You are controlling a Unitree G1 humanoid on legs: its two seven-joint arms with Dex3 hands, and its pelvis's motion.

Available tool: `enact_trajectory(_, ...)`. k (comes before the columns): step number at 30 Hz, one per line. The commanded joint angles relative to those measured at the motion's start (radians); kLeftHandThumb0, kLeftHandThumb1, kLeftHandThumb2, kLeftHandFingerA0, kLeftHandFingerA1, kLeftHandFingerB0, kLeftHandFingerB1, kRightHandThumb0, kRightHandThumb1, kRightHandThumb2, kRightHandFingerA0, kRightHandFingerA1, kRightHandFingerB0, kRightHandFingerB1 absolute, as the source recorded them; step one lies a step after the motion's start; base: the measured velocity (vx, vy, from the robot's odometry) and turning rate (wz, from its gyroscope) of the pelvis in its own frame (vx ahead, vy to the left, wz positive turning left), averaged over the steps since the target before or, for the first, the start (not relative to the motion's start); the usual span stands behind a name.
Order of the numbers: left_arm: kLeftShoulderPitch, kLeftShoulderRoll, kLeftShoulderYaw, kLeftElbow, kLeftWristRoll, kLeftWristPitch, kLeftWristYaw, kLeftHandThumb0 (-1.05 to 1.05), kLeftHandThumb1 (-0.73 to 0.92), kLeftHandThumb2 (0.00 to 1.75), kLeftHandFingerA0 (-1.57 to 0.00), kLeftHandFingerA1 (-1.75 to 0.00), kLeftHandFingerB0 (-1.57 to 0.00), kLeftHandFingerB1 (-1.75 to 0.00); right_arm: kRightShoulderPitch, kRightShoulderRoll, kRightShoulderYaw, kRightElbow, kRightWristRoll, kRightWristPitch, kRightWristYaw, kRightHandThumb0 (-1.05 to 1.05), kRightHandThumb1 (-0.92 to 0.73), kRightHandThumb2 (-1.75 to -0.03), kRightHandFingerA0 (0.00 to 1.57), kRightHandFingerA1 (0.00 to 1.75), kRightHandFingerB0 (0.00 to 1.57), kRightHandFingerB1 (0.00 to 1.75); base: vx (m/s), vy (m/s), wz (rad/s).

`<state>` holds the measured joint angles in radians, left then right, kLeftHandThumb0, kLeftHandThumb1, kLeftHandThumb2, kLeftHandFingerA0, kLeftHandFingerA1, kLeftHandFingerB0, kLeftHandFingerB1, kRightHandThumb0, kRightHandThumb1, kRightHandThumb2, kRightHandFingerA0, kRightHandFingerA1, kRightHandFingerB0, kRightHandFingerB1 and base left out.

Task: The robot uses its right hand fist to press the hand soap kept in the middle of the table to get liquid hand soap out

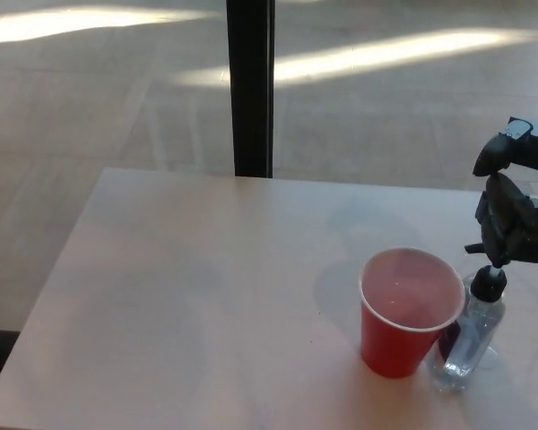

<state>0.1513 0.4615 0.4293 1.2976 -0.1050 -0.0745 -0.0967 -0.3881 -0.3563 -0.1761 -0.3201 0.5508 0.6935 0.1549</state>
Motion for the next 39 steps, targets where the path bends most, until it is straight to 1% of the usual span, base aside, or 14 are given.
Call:
enact_trajectory(1, -0.005, 0.009, -0.002, -0.002, -0.012, 0.006, 0.019, -0.57, 0.72, 0.62, -0.65, -0.63, -0.48, -0.49, 0.027, -0.002, -0.006, -0.026, -0.003, 0.052, -0.012, -0.14, -0.57, -1.29, 1.03, 1.75, 0.71, 1.67, 0.00, 0.000, 0.00)
enact_trajectory(2, -0.002, 0.010, -0.004, -0.002, -0.010, -0.002, 0.008, -0.59, 0.57, 0.94, -0.59, -0.71, -0.43, -0.60, 0.044, 0.001, -0.002, -0.025, -0.008, 0.038, -0.005, -0.14, -0.54, -1.33, 1.03, 1.75, 0.70, 1.67, 0.00, 0.000, 0.00)
enact_trajectory(3, -0.002, 0.008, 0.000, -0.003, -0.014, -0.001, 0.016, -0.59, 0.72, 0.62, -0.66, -0.65, -0.48, -0.49, 0.056, 0.002, 0.003, -0.026, -0.016, 0.031, -0.003, -0.15, -0.54, -1.33, 1.03, 1.75, 0.71, 1.66, 0.00, 0.000, 0.00)
enact_trajectory(9, 0.000, 0.010, 0.000, 0.000, -0.016, -0.007, -0.004, -0.59, 0.74, 0.62, -0.63, -0.62, -0.45, -0.48, 0.084, 0.014, -0.006, -0.023, -0.018, 0.021, -0.005, -0.15, -0.52, -1.35, 1.03, 1.75, 0.73, 1.66, 0.00, 0.000, 0.00)
enact_trajectory(15, -0.001, 0.009, -0.003, -0.002, -0.014, -0.007, -0.003, -0.61, 0.75, 0.63, -0.67, -0.64, -0.47, -0.49, 0.115, 0.004, -0.006, -0.016, -0.028, 0.018, 0.004, -0.17, -0.50, -1.38, 1.00, 1.75, 0.70, 1.73, 0.00, 0.000, 0.00)
enact_trajectory(20, 0.004, 0.009, -0.005, -0.004, -0.013, -0.015, -0.006, -0.62, 0.76, 0.63, -0.64, -0.62, -0.46, -0.48, 0.134, 0.008, 0.006, 0.000, -0.036, 0.018, 0.007, -0.16, -0.53, -1.36, 1.01, 1.75, 0.72, 1.71, 0.00, 0.000, 0.00)
enact_trajectory(25, 0.000, 0.010, -0.008, -0.002, -0.011, -0.012, 0.003, -0.62, 0.76, 0.63, -0.67, -0.64, -0.47, -0.49, 0.154, 0.019, 0.005, 0.039, -0.037, -0.013, 0.022, -0.17, -0.55, -1.32, 1.01, 1.75, 0.71, 1.72, 0.00, 0.000, 0.00)
enact_trajectory(26, -0.004, 0.010, -0.007, 0.002, -0.011, -0.008, 0.010, -0.63, 0.76, 0.63, -0.68, -0.64, -0.49, -0.48, 0.161, 0.016, 0.011, 0.053, -0.044, -0.032, 0.035, -0.16, -0.55, -1.33, 1.01, 1.75, 0.71, 1.72, 0.00, 0.000, 0.00)
enact_trajectory(30, -0.003, 0.013, -0.010, -0.006, -0.011, -0.005, -0.005, -0.62, 0.77, 0.62, -0.64, -0.61, -0.46, -0.48, 0.190, 0.023, 0.026, 0.083, -0.062, -0.060, 0.023, -0.17, -0.52, -1.38, 1.00, 1.75, 0.69, 1.72, 0.00, 0.000, 0.00)
enact_trajectory(32, -0.004, 0.011, -0.006, 0.000, -0.014, -0.011, -0.012, -0.62, 0.77, 0.63, -0.63, -0.61, -0.45, -0.48, 0.195, 0.033, 0.024, 0.106, -0.056, -0.087, 0.030, -0.20, -0.54, -1.28, 0.99, 1.75, 0.70, 1.73, 0.00, 0.000, 0.00)
enact_trajectory(33, -0.001, 0.012, -0.009, 0.001, -0.011, -0.014, -0.019, -0.63, 0.77, 0.63, -0.61, -0.61, -0.43, -0.49, 0.200, 0.036, 0.026, 0.111, -0.059, -0.096, 0.029, -0.20, -0.54, -1.28, 1.00, 1.75, 0.70, 1.73, 0.00, 0.000, 0.00)
enact_trajectory(34, 0.001, 0.012, -0.011, 0.001, -0.009, -0.016, -0.019, -0.64, 0.77, 0.63, -0.63, -0.61, -0.44, -0.49, 0.202, 0.039, 0.029, 0.113, -0.063, -0.100, 0.024, -0.19, -0.54, -1.27, 1.00, 1.75, 0.70, 1.72, 0.00, 0.000, 0.00)
enact_trajectory(35, 0.001, 0.011, -0.013, -0.002, -0.008, -0.017, -0.014, -0.62, 0.77, 0.63, -0.64, -0.61, -0.46, -0.49, 0.204, 0.046, 0.033, 0.113, -0.067, -0.104, 0.013, -0.17, -0.53, -1.32, 1.01, 1.75, 0.70, 1.72, 0.00, 0.000, 0.00)
enact_trajectory(39, 0.000, 0.011, -0.016, -0.006, -0.009, -0.012, -0.007, -0.63, 0.77, 0.63, -0.64, -0.62, -0.47, -0.50, 0.210, 0.073, 0.035, 0.119, -0.062, -0.121, 0.003, -0.15, -0.54, -1.34, 1.03, 1.75, 0.70, 1.72, 0.00, 0.000, 0.00)
